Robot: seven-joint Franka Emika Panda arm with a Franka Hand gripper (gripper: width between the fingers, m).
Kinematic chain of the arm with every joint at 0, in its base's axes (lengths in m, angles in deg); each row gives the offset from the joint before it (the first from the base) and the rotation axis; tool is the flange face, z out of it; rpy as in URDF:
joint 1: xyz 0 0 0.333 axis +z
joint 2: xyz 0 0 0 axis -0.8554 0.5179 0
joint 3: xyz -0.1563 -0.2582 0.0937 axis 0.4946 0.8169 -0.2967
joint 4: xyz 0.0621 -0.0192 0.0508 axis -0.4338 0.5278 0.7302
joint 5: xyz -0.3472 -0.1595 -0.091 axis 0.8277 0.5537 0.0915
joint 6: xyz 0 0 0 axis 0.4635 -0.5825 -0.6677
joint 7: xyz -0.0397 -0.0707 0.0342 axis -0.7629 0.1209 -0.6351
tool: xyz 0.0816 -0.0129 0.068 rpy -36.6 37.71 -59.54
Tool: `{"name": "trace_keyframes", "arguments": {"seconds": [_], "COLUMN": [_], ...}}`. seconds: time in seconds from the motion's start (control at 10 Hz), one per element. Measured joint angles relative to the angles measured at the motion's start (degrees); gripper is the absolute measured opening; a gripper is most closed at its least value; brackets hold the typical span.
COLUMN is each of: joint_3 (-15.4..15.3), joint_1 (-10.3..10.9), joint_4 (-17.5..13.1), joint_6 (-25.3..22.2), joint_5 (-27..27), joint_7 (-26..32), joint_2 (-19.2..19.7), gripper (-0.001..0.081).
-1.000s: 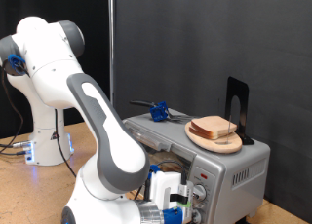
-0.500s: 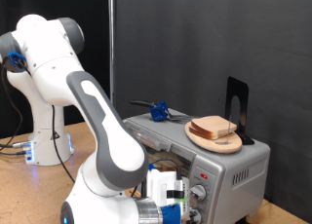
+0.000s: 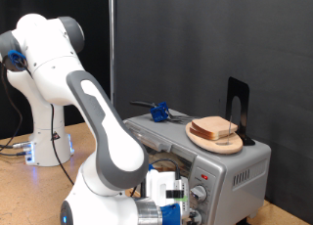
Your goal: Make a piece of toast with the oven
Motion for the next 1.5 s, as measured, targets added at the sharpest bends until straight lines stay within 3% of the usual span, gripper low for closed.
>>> {"name": "trace_keyframes", "arguments": {"seconds": [0.6,0.7,0.9,1.0,1.1,1.2,1.5], "joint_3": [0.00,0.00,0.00,-0.01,0.00,0.02,0.18], "joint_1": [-0.21,-0.28,-0.68,-1.23,-2.03,-2.99,-6.69], "joint_4": [0.16,0.25,0.99,1.38,2.22,3.54,8.12], "joint_6": [0.08,-0.09,-0.96,-2.55,-4.41,-5.99,-12.55], "joint_5": [-0.57,-0.58,-0.65,-0.67,-0.68,-0.68,-0.50], "joint_7": [-0.10,-0.10,-0.12,-0.40,-1.46,-2.82,-4.62], "joint_2": [-0.98,-1.44,-2.23,-2.55,-3.52,-4.86,-9.69], "gripper": [0.0115,0.0306,0.0583,0.0583,0.0746,0.0790,0.0805]}}
